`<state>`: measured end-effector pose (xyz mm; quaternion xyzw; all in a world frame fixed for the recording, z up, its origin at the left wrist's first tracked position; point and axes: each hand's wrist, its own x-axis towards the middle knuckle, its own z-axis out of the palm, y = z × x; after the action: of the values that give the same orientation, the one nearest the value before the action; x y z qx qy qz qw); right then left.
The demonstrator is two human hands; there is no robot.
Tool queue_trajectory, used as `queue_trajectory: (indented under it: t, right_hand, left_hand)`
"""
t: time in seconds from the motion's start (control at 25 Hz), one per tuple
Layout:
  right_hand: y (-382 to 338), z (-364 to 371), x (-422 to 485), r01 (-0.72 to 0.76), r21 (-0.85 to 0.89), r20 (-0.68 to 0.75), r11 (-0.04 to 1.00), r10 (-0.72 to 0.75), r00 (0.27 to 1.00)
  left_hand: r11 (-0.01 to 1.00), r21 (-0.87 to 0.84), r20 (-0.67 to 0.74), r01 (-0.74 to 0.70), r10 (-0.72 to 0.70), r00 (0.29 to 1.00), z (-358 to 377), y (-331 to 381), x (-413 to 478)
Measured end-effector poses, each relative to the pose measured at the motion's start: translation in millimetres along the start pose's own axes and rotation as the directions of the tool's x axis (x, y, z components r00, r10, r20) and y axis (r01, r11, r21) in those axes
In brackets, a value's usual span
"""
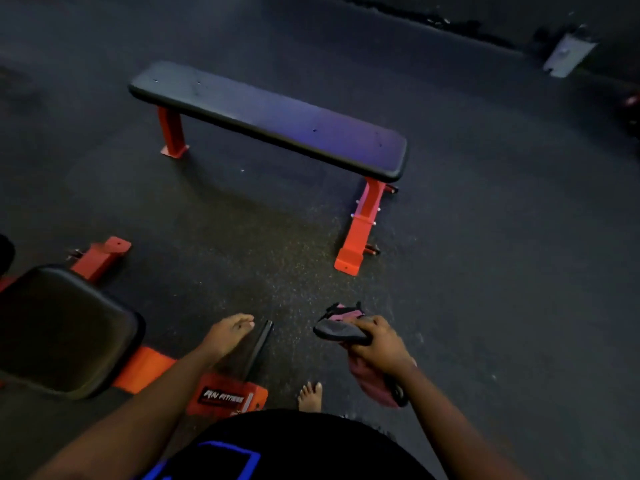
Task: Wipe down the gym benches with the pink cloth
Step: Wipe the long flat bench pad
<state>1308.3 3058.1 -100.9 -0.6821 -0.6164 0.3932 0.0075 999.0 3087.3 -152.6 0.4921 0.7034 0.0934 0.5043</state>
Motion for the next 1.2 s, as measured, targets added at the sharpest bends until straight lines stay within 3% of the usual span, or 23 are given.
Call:
queue_trajectory:
  t: [0.12, 0.32, 0.44, 0.56, 0.68, 0.84, 1.0, 1.2]
  right_hand:
    - [-0.5, -46.1, 52.1, 0.046, -0.042, -0.038, 0.998, -0.048, 0.998]
    - [10.5, -112.5, 169.7, 0.037, -0.143, 0.050, 0.989, -0.030, 0.998]
    - [-1.5, -155.1, 235.8, 0.075, -0.198, 0.123, 0.977, -0.051, 0.991]
    - [-35.7, -192.7, 311.2, 0.213, -0.245, 0.254, 0.946, -0.149, 0.956]
    - [-94.0, -201.3, 385.3, 0.333, -0.334, 0.369, 0.882, -0.202, 0.907]
    - [-191.1, -181.0, 472.5, 0.483, -0.254, 0.406, 0.838, -0.361, 0.839]
    - [-322.6, -164.9, 535.8, 0.585, -0.241, 0.411, 0.774, -0.465, 0.784]
    - [-466.8, -157.4, 612.6, 0.602, -0.275, 0.415, 0.750, -0.472, 0.778]
  left_hand:
    - [0.998, -0.068, -0.023, 0.003, -0.005, 1.000, -10.6, 45.8, 33.2]
    - [1.000, -0.011, -0.082, -0.029, 0.028, 0.996, -37.5, 93.0, 111.9]
    - [0.996, -0.071, -0.162, 0.049, -0.060, 0.985, -59.6, 111.9, 141.0]
    - [0.972, -0.206, -0.255, 0.112, -0.164, 0.953, -77.0, 130.4, 164.4]
    - [0.913, -0.377, -0.317, 0.154, -0.284, 0.905, -92.3, 128.1, 184.1]
    - [0.830, -0.546, -0.394, 0.111, -0.372, 0.841, -138.3, 118.2, 230.6]
    - [0.761, -0.649, -0.445, 0.004, -0.384, 0.809, -225.8, 114.4, 304.1]
    - [0.657, -0.752, -0.429, -0.052, -0.429, 0.795, -353.8, 95.1, 379.0]
